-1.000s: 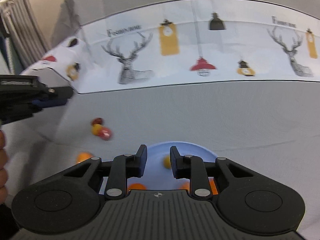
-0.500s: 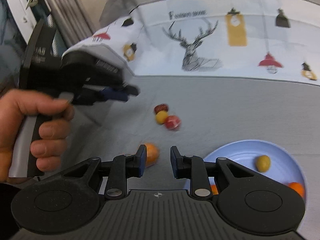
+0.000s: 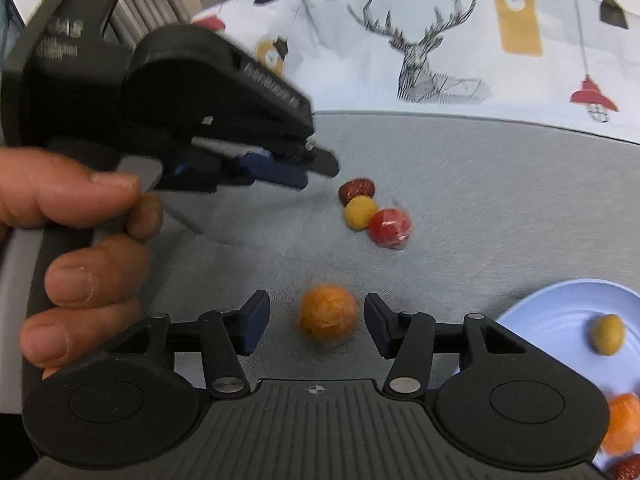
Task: Organize fruits
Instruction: 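Move the left gripper to the red date cluster while the right gripper moves to a mandarin, then grasp a red date with the left gripper while the right gripper grasps the mandarin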
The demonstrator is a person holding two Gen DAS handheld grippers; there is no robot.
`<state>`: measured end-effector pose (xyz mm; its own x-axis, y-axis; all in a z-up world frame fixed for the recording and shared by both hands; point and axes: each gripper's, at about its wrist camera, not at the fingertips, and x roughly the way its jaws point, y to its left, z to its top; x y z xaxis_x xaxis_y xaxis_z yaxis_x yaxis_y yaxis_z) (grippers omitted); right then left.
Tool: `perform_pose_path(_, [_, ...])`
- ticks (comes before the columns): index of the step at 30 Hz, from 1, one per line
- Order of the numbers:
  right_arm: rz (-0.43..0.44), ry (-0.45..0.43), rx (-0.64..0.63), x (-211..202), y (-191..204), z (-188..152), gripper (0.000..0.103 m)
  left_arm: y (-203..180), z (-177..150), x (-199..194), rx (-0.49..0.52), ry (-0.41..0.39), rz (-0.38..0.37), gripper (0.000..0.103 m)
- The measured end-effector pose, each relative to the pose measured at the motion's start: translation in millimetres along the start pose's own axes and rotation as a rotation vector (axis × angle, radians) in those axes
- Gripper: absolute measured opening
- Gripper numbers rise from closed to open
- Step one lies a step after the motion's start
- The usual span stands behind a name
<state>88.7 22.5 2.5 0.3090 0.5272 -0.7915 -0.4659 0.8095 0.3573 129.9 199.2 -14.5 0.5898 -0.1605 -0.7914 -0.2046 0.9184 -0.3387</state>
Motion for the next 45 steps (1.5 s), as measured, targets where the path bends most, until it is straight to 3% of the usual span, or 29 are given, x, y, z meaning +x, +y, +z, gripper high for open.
perform_pose_path(6, [-0.026,0.057,0.010,20.6,-4.2,4.4,0.055,-6.0,9.6,26.6,0.060,0.030,-0.001,0.023])
perform_pose_path(10, [-0.024,0.102,0.004,28.4,-8.4,3.6,0.052,-9.0,12.1,44.2,0.103,0.050,0.047,0.024])
perform_pose_path(13, [0.011,0.109,0.008,29.9,-8.6,5.2,0.040,-11.8,12.1,53.0,0.125,0.061,0.057,0.027])
perform_pose_path(18, [0.009,0.114,0.006,32.7,-8.0,6.1,0.038,-21.8,8.7,59.5,0.199,0.067,0.077,0.030])
perform_pose_path(23, [-0.003,0.102,0.004,28.6,-7.5,5.4,0.038,-23.8,10.4,53.0,0.201,0.035,0.085,0.028])
perform_pose_path(30, [-0.033,-0.011,0.058,-7.2,-21.8,3.1,0.038,-31.0,3.1,11.2,0.133,-0.064,0.079,0.028])
perform_pose_path(35, [-0.077,-0.143,0.069,-56.2,-36.6,13.7,0.038,-54.5,-16.7,-37.6,0.187,-0.176,0.109,0.028])
perform_pose_path(38, [-0.106,-0.218,0.093,-96.4,-43.7,15.2,0.038,-70.7,-38.3,-74.4,0.205,-0.253,0.055,0.028])
perform_pose_path(45, [-0.214,-0.285,0.185,-157.8,-83.5,-13.7,0.038,-105.0,-82.7,-94.6,0.317,-0.224,0.000,0.028])
